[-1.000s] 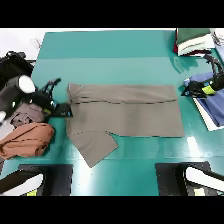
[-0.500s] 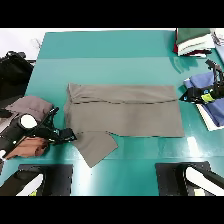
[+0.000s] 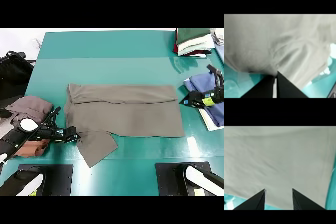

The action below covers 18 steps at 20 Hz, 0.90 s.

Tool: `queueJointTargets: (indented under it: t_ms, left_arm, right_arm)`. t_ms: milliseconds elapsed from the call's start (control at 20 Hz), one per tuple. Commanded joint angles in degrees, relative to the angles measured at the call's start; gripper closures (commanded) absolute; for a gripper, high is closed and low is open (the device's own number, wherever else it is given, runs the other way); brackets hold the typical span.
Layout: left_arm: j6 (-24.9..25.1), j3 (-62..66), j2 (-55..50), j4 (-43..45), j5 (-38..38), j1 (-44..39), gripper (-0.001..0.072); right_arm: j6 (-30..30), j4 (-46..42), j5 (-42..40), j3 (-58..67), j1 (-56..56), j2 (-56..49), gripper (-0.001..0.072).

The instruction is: Fold the shirts.

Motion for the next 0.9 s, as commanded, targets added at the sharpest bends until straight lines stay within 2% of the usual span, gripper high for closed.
queueJointTargets:
  t_ms: [0,150,300,550,650,700,750,800,850]
  left_arm:
    - [1.92,2.12,0.04,1.25,-4.39,0.00,0.0678]
    - [1.90,4.22,0.04,4.59,-5.14,0.00,0.0678]
    - [1.90,4.31,0.04,4.59,-4.68,0.00,0.0677]
    - [1.88,4.31,0.04,4.94,-4.52,0.00,0.0677]
    - [1.88,4.31,0.04,4.94,-4.11,0.00,0.0677]
    - [1.68,4.33,0.04,4.94,-3.78,0.00,0.0678]
    - [0.00,4.70,0.09,5.49,-3.41,0.00,0.0678]
    - [-2.34,5.49,0.74,6.78,-3.34,0.00,0.0679]
    - [-2.86,6.51,1.73,8.02,-3.63,0.00,0.0679]
  right_arm:
    - [-0.42,-3.21,1.97,-7.50,-7.37,0.02,0.0327]
    - [-0.42,-6.73,1.90,-15.26,-15.80,-0.39,0.0324]
    - [-0.35,-6.01,1.05,-21.00,-19.91,-3.52,0.0324]
    - [-0.28,2.71,-3.96,-23.67,-19.93,-7.96,0.0328]
    - [-0.46,4.48,-6.25,-23.65,-19.56,-7.78,0.0361]
    - [-0.66,4.52,-6.95,-23.65,-18.86,-7.74,0.0452]
    - [-1.51,4.52,-7.02,-23.65,-17.70,-7.72,0.0573]
    - [-2.51,4.52,-6.56,-23.63,-16.22,-7.74,0.0660]
    - [-3.56,4.39,-5.70,-23.28,-14.32,-7.74,0.0693]
